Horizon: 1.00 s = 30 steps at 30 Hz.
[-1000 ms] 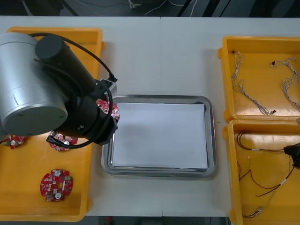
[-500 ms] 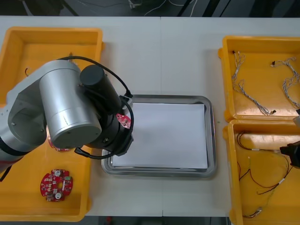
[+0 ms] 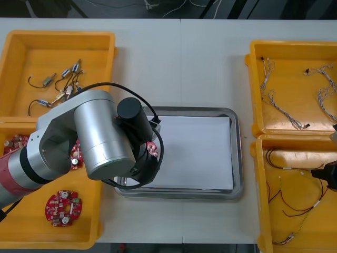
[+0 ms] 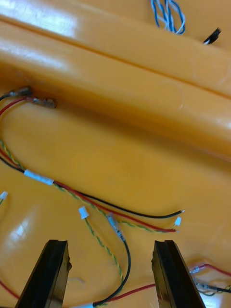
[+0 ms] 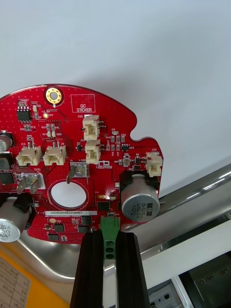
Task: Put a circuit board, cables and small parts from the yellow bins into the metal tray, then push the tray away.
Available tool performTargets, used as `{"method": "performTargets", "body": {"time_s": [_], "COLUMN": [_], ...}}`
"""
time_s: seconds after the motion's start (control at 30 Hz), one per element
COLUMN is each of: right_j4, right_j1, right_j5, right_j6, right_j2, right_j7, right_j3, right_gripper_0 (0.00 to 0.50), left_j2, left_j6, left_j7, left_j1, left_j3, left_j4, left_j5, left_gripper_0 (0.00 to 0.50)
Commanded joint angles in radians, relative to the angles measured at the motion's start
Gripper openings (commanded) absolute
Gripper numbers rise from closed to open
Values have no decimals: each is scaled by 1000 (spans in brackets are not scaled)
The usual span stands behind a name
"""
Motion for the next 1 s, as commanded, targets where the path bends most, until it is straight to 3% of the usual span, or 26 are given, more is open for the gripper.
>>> {"method": "performTargets", "body": {"time_s": [0.03, 0.37, 0.6, 1.0], "right_j4": [-26, -88, -161, -180], "right_j1": [-13, -13, -13, -13], "right_j5": [-52, -65, -55, -20], "right_j6": [66, 197, 303, 416], "right_j2": [-5, -23, -117, -111], "right_j7": [-48, -213, -450, -766], "right_j3": [-91, -201, -255, -280], "right_gripper_0": [500, 500, 500, 500], "left_j2": [-38, -38, -38, -32], "left_j6": [-22, -47, -57, -70], "left_j7": [116, 139, 148, 153], "left_j1": [-36, -21, -18, 2], "left_j3": [-55, -92, -113, -123], "left_j4": [16, 23, 23, 25], "left_j5": [-42, -47, -61, -68], "left_gripper_0": [0, 0, 0, 0]}}
